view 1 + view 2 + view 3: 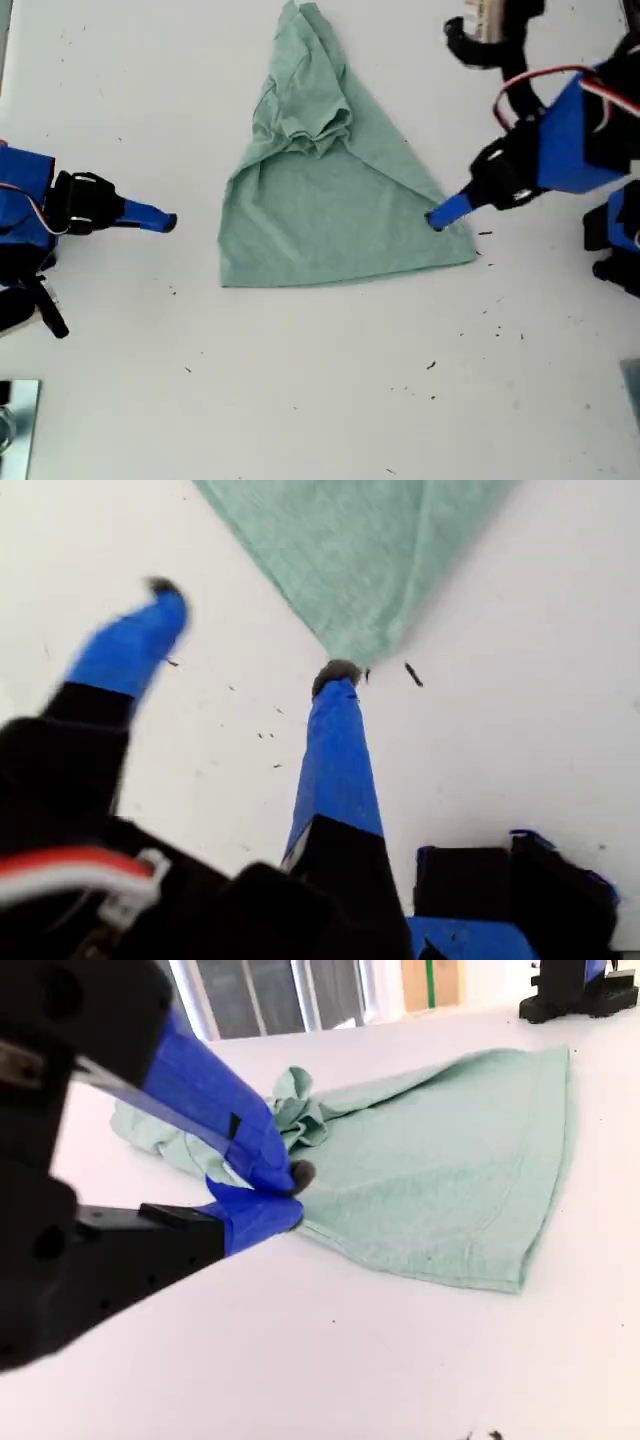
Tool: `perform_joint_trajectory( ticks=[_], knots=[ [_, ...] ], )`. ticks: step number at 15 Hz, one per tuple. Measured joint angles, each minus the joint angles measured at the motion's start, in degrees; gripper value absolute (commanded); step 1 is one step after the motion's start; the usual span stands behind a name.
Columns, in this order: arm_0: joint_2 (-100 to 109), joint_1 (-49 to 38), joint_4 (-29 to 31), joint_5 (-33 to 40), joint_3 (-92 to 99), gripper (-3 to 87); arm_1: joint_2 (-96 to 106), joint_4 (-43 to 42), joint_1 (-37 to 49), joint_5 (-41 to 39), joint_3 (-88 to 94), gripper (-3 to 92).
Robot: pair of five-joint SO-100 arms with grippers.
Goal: Fold t shirt
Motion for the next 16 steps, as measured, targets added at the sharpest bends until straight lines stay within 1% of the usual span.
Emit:
perform_joint_trajectory(
  ticks=[2,4,5,7,10,11,12,13,14,16],
  knots=[
    [0.00,0.00,0.00,0.00,0.00,-0.2,-1.76,-0.70,0.79,-2.02,2.46,32.9],
    [0.00,0.00,0.00,0.00,0.00,-0.2,-1.76,-4.83,2.29,-3.78,9.32,30.6],
    [0.00,0.00,0.00,0.00,0.00,-0.2,-1.85,-8.61,3.34,-4.75,13.01,30.3],
    [0.00,0.00,0.00,0.00,0.00,-0.2,-1.49,-18.98,6.06,-6.24,24.87,30.2],
    [0.00,0.00,0.00,0.00,0.00,-0.2,-1.41,-38.32,9.49,-7.12,42.36,27.9],
    [0.00,0.00,0.00,0.00,0.00,-0.2,-0.79,-41.84,10.28,-7.29,45.79,25.8],
    [0.00,0.00,0.00,0.00,0.00,-0.2,-1.58,-45.00,10.46,-7.38,48.16,16.2],
    [0.00,0.00,0.00,0.00,0.00,-0.2,-2.72,-47.55,10.55,-7.38,49.04,3.2],
    [0.00,0.00,0.00,0.00,0.00,-0.2,-4.48,-48.43,10.20,-7.12,48.78,-0.1],
    [0.00,0.00,0.00,0.00,0.00,-0.2,-8.61,-48.34,8.44,-6.68,45.62,-1.2]
  ],
)
